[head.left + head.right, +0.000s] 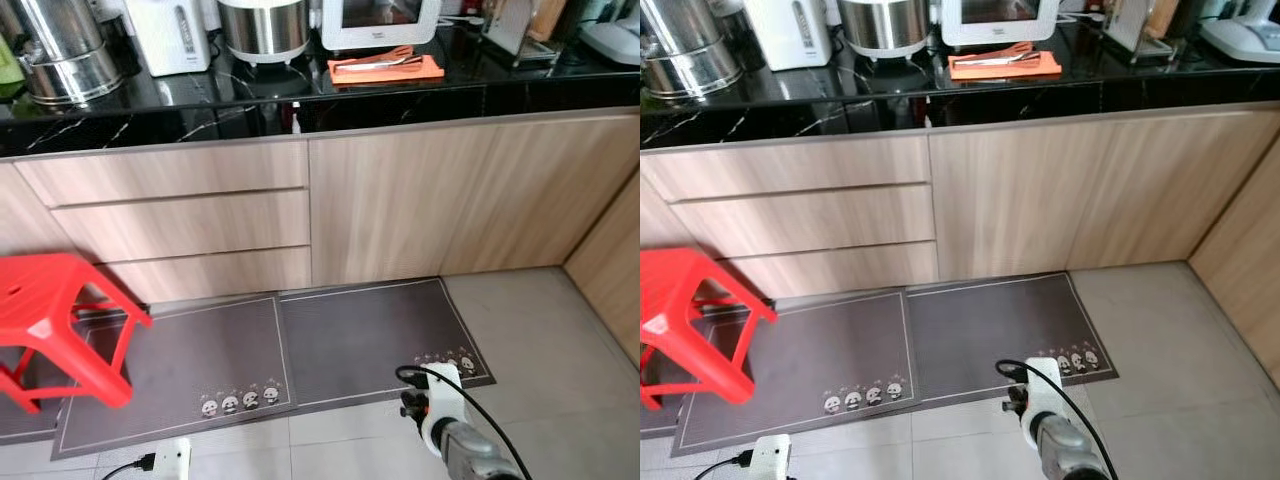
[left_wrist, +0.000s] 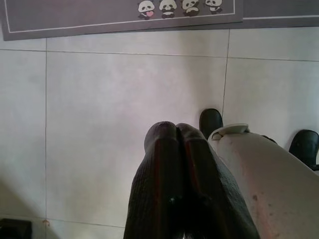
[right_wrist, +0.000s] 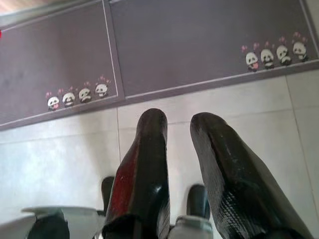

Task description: Kitchen organization

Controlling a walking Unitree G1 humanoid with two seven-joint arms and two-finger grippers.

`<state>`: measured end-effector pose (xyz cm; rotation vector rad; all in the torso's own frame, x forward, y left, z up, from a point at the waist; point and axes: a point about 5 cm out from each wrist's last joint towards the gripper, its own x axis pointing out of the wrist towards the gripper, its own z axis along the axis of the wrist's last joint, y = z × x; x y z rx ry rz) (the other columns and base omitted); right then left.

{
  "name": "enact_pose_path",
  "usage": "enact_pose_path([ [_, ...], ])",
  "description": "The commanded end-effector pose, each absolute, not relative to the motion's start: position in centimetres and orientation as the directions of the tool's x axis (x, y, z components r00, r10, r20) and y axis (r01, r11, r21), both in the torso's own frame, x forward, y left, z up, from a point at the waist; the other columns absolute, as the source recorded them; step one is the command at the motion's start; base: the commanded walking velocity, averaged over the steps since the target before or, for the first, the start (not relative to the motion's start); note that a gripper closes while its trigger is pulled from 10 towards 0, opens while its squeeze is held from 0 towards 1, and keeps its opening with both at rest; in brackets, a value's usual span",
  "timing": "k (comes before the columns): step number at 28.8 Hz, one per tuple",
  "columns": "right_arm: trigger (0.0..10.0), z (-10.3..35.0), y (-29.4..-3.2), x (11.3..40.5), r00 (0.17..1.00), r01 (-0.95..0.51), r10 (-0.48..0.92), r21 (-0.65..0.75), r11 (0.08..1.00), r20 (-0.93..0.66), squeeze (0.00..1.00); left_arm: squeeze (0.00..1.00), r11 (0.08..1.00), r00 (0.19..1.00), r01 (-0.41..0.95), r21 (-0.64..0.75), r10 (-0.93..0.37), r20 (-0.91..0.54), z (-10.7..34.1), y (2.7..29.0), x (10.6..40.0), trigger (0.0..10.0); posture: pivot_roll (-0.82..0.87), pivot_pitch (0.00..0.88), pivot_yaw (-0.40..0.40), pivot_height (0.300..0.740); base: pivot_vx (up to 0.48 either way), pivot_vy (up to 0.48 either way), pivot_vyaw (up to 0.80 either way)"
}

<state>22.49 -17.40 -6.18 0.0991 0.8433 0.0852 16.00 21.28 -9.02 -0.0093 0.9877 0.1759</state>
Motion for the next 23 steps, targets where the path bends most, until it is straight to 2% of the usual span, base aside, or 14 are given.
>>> enact_pose_path([
  [1, 10.0, -6.18, -17.17, 22.50, 0.665, -0.042, 0.127, 0.133, 0.990, -0.736, 0.00, 0.00, 0.987, 0.527, -0.143, 0.077, 0.142, -0.838, -9.11, 21.37, 15.80, 10.0, -0.14, 0.000, 0.042, 0.731, 0.259, 0.000, 0.00],
  [23, 10.0, -6.00, -17.20, 22.75, 0.656, -0.093, 0.151, 0.119, 0.988, -0.739, 0.00, 0.00, 0.991, 0.536, -0.107, 0.085, 0.130, -0.834, -8.99, 21.26, 16.10, 10.0, -0.14, 0.000, 0.033, 0.731, 0.328, 0.000, 0.00],
])
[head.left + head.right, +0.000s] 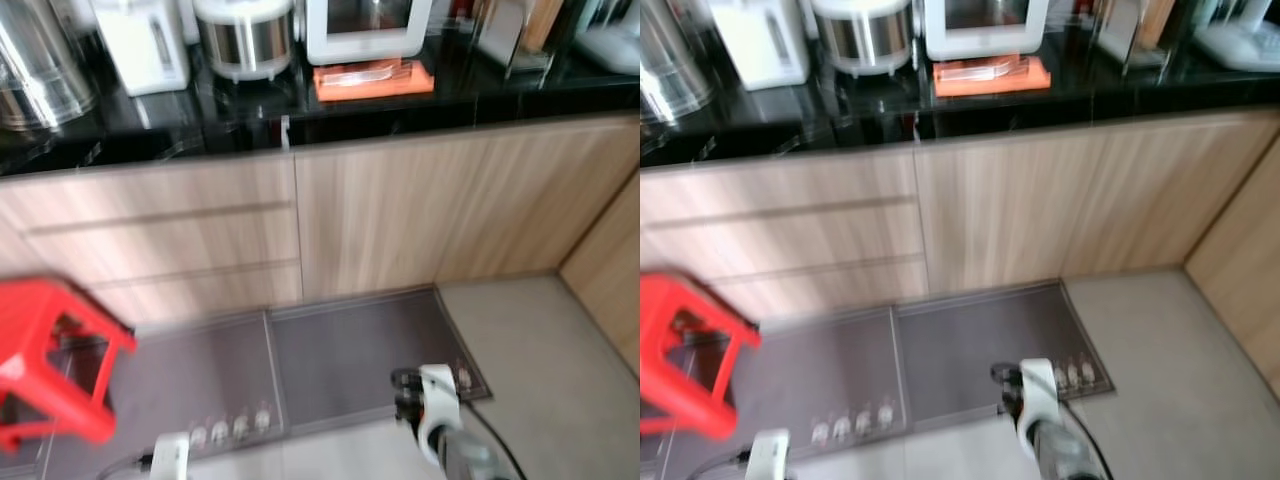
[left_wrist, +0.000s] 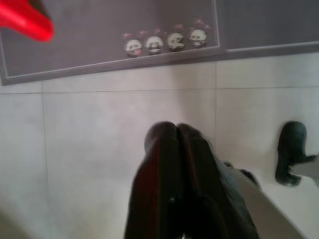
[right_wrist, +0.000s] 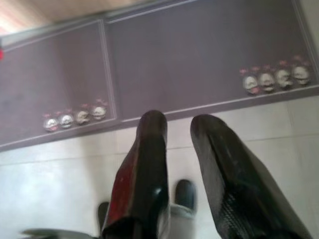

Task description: Kitchen organization

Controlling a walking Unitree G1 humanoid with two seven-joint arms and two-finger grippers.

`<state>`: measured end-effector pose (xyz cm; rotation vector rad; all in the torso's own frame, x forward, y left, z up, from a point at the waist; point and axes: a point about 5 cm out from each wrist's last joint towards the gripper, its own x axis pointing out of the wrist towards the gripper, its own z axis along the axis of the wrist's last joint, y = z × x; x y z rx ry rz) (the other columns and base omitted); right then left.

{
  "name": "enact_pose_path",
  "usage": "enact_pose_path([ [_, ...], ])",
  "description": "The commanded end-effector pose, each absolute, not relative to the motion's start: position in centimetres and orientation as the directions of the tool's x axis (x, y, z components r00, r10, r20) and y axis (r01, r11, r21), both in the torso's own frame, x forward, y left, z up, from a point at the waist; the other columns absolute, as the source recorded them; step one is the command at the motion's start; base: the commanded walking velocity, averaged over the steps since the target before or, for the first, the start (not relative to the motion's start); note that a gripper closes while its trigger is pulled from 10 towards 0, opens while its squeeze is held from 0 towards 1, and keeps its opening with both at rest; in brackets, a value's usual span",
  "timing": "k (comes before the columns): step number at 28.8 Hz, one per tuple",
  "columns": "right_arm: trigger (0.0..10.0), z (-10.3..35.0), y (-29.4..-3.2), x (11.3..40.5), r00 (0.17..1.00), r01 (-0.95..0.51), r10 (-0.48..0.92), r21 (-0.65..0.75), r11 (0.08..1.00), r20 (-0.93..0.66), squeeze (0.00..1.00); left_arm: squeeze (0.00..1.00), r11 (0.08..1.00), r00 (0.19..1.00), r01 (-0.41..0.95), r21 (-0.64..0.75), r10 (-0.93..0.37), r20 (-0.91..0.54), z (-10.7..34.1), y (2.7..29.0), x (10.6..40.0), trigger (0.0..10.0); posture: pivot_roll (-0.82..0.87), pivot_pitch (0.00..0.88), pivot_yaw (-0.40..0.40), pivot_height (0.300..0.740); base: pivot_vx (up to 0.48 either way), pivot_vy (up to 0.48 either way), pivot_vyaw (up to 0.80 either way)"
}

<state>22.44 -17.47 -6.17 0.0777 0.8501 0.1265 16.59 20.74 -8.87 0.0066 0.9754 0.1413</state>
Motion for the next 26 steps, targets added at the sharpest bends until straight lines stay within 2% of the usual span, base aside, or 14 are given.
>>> enact_pose_path([
  [1, 10.0, -6.00, -17.19, 22.76, 0.656, -0.096, 0.153, 0.119, 0.988, -0.739, 0.00, 0.00, 0.991, 0.536, -0.104, 0.086, 0.129, -0.834, -8.99, 21.25, 16.11, 10.0, -0.14, 0.000, 0.033, 0.731, 0.352, 0.000, 0.00],
  [7, 10.0, -5.96, -17.20, 22.81, 0.657, -0.099, 0.152, 0.116, 0.988, -0.738, 0.00, 0.00, 0.991, 0.536, -0.101, 0.088, 0.129, -0.834, -8.98, 21.26, 16.14, 10.0, -0.14, 0.000, 0.032, 0.731, 0.345, 0.000, 0.00],
  [26, 10.0, -5.82, -17.36, 22.99, 0.663, -0.116, 0.149, 0.096, 0.989, -0.734, 0.00, 0.00, 0.991, 0.533, -0.084, 0.105, 0.134, -0.835, -8.97, 21.21, 16.21, 10.0, -0.14, 0.000, 0.024, 0.731, 0.000, 0.000, 0.00],
])
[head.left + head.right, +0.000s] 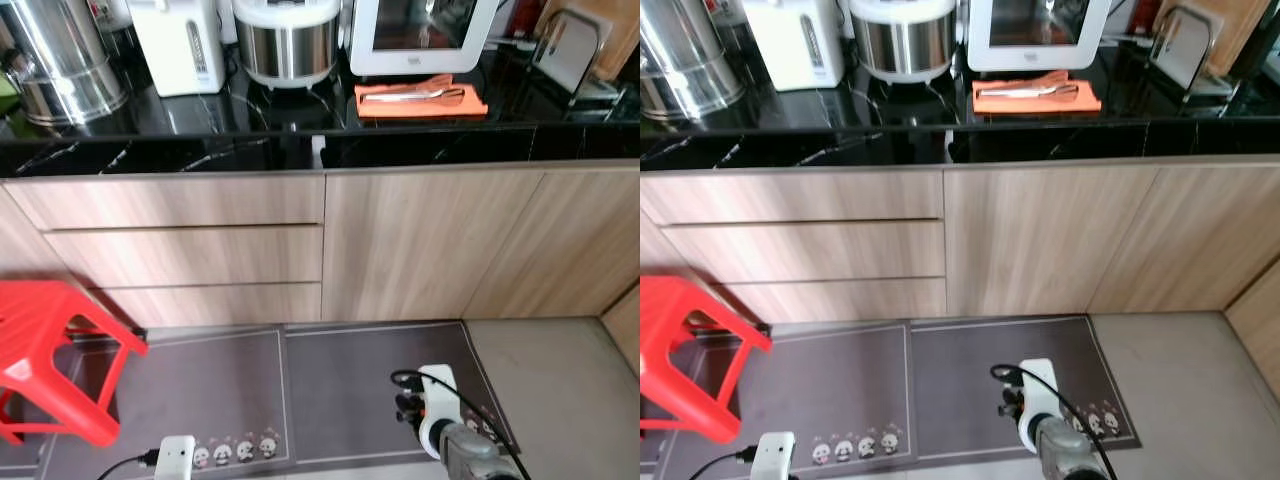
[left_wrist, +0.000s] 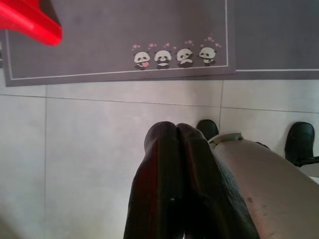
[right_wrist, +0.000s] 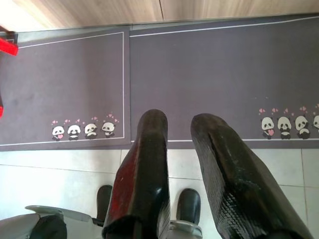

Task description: Kitchen organization

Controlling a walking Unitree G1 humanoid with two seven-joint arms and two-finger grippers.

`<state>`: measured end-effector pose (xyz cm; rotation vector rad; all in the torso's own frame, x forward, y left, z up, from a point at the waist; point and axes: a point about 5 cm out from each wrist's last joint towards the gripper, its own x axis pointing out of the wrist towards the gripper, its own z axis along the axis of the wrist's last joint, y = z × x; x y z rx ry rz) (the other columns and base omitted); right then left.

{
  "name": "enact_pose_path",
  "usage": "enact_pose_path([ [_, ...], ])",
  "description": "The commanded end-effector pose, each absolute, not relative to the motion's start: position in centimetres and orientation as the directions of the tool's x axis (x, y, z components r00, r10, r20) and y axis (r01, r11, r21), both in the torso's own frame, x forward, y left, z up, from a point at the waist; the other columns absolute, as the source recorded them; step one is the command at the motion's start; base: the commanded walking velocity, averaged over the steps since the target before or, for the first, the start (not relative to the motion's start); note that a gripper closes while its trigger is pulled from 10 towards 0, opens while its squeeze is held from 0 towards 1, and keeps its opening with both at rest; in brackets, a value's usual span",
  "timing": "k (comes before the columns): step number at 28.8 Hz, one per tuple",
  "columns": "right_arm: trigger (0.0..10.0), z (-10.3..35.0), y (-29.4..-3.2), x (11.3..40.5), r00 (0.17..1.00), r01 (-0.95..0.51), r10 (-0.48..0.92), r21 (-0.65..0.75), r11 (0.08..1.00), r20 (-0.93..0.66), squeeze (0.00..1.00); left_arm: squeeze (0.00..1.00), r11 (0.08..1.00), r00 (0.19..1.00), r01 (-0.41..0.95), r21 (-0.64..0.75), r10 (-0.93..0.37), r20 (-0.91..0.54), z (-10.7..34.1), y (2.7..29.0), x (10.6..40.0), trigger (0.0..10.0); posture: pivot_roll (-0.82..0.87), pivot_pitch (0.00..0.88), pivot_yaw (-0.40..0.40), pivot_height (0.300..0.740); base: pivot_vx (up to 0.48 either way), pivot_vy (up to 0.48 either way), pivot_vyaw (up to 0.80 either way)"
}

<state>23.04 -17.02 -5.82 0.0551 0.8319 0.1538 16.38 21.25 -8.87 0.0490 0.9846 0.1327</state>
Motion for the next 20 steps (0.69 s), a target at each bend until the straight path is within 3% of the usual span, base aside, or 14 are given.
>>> enact_pose_path([
  [1, 10.0, -5.8, -17.4, 23.0, 0.663, -0.118, 0.149, 0.094, 0.989, -0.734, 0.00, 0.00, 0.991, 0.533, -0.083, 0.105, 0.133, -0.836, -9.0, 21.2, 16.2, 10.0, -0.14, 0.000, 0.024, 0.731, 0.000, 0.000, 0.00],
  [7, 10.0, -5.8, -17.4, 23.0, 0.661, -0.115, 0.144, 0.090, 0.989, -0.736, 0.00, 0.00, 0.991, 0.532, -0.085, 0.104, 0.133, -0.836, -9.0, 21.1, 16.2, 10.0, -0.14, 0.000, 0.022, 0.731, 0.000, 0.000, 0.00],
  [10, 10.0, -5.9, -17.5, 23.0, 0.661, -0.107, 0.139, 0.091, 0.990, -0.737, 0.00, 0.00, 0.995, 0.634, -0.058, 0.083, 0.101, -0.766, -8.0, 18.9, 18.8, 10.0, -0.14, 0.000, 0.025, 0.731, 0.000, 0.000, 0.00],
  [12, 10.0, -5.9, -17.5, 22.9, 0.654, -0.115, 0.137, 0.081, 0.990, -0.744, 0.00, 0.00, 0.995, 0.657, -0.052, 0.080, 0.095, -0.748, -7.7, 18.4, 19.3, 10.0, -0.14, 0.000, 0.025, 0.731, 0.000, 0.000, 0.00],
  [20, 10.0, -5.9, -17.5, 22.9, 0.653, -0.117, 0.136, 0.078, 0.990, -0.745, 0.00, 0.00, 0.995, 0.658, -0.051, 0.081, 0.094, -0.747, -7.7, 18.4, 19.3, 10.0, -0.14, 0.000, 0.025, 0.731, 0.000, 0.000, 0.00],
])
